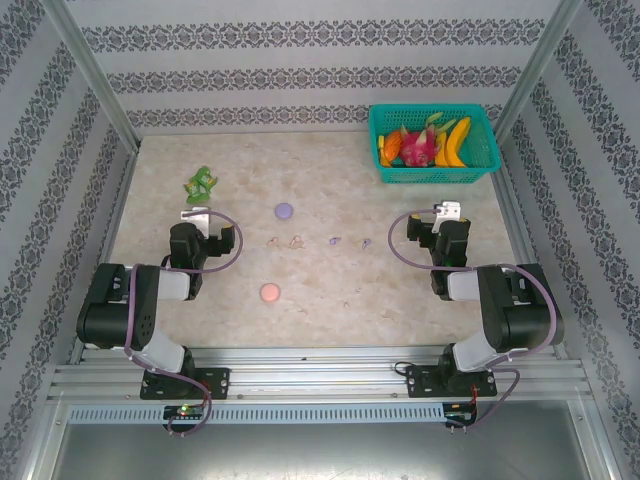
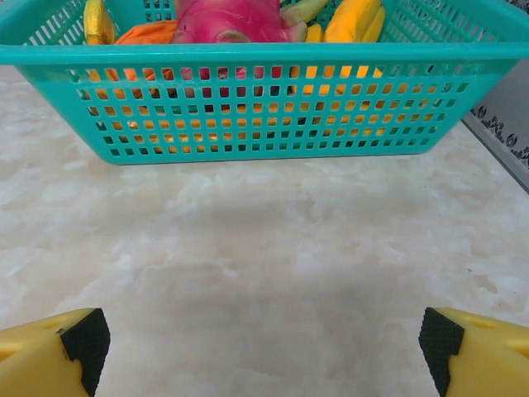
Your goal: Insert wireless bluetooth earbuds into charging case
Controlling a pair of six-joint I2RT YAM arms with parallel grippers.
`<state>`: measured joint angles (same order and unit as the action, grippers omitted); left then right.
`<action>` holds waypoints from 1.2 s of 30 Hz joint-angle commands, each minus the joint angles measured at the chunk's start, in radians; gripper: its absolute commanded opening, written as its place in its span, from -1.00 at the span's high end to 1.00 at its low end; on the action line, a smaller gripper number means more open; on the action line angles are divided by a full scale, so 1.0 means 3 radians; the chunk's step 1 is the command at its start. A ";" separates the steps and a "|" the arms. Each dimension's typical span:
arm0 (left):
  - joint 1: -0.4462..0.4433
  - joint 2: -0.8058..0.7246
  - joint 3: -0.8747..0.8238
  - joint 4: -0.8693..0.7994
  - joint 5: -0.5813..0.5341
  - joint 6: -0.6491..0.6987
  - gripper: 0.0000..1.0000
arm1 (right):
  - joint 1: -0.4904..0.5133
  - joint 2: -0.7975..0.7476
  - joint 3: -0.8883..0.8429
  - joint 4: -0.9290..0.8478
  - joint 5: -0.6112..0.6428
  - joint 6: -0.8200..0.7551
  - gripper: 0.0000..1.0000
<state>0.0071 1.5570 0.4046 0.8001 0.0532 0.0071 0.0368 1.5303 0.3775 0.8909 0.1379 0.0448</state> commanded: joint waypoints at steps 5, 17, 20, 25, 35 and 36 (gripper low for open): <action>0.0023 0.0013 0.0046 0.0064 0.0073 -0.0024 -1.00 | 0.0001 -0.0068 0.0004 0.0062 -0.0107 -0.0055 -0.96; 0.0023 0.0015 0.0047 0.0068 0.0072 -0.0024 -0.99 | -0.0010 -0.0069 0.0005 0.0057 -0.0133 -0.0042 -0.95; 0.0024 0.0015 0.0047 0.0065 0.0072 -0.0024 -1.00 | -0.0038 -0.0055 0.0033 0.0025 -0.0186 -0.0021 -0.95; 0.0025 -0.0031 0.0096 -0.0065 0.0062 -0.0019 -1.00 | -0.0061 -0.0140 0.0000 0.0069 -0.0152 0.0017 -0.95; -0.0001 -0.0304 0.0760 -0.1405 -0.0469 -0.0197 -1.00 | -0.0009 -0.1230 0.0827 -0.2274 0.0183 0.1125 -0.95; -0.0002 -0.0338 0.0829 -0.1534 -0.0491 -0.0236 -1.00 | -0.0038 -0.1252 0.0999 -0.2567 0.0099 0.1333 -0.95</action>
<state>0.0067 1.4982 0.5907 0.5205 -0.0307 -0.0269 0.0299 1.1877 0.5694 0.4168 0.1486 0.2134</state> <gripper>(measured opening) 0.998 0.977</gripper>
